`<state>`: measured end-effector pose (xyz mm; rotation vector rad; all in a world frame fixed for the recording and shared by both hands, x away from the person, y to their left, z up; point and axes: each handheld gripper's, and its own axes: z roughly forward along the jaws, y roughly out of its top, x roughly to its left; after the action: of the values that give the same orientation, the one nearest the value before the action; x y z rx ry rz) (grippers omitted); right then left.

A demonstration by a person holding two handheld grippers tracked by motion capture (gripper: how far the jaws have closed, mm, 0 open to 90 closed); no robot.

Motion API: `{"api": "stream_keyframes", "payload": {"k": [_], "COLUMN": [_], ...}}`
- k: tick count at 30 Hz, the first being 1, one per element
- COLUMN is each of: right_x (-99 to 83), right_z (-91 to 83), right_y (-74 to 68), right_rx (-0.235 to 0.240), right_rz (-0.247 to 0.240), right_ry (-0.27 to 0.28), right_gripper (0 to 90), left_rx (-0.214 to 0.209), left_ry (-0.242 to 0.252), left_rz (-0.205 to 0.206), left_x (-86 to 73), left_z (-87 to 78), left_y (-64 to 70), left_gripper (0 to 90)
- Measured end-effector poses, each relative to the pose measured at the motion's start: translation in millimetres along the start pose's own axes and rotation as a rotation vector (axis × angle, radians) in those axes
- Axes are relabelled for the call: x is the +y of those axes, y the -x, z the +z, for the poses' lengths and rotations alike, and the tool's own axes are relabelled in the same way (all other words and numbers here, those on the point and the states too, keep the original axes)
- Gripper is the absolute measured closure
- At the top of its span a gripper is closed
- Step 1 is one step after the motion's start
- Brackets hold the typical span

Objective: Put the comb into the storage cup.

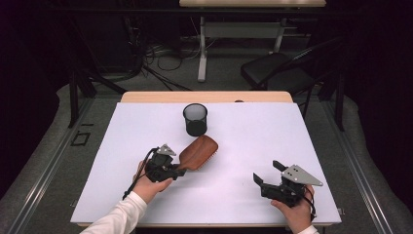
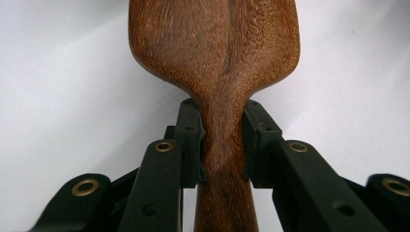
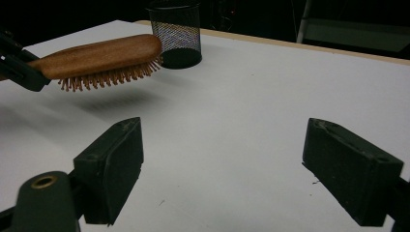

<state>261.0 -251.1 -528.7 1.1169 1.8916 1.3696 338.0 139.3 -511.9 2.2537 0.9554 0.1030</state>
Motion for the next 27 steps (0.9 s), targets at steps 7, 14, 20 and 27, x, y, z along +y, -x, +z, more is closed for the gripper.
{"api": "stream_keyframes", "payload": {"k": [7,14,20,27], "right_x": [0.0,-0.1,-0.2,-0.2], "right_z": [0.1,0.2,0.2,0.3], "right_y": [-0.2,-0.3,-0.3,-0.4], "right_rx": [0.001,0.001,0.002,0.002], "right_rz": [0.003,0.001,0.001,0.001], "right_ry": [-0.001,-0.002,-0.003,-0.002], "right_gripper": [14.2,14.2,14.2,14.2], "left_rx": [-0.001,0.0,-0.003,0.002], "left_ry": [0.021,0.057,0.082,0.112], "left_rz": [0.006,0.007,0.006,0.008], "left_x": [3.3,7.8,12.6,18.5], "left_z": [-5.5,-10.4,-14.7,-21.9], "left_y": [1.7,3.9,5.4,5.8], "left_gripper": [72.0,72.0,71.9,71.9]}}
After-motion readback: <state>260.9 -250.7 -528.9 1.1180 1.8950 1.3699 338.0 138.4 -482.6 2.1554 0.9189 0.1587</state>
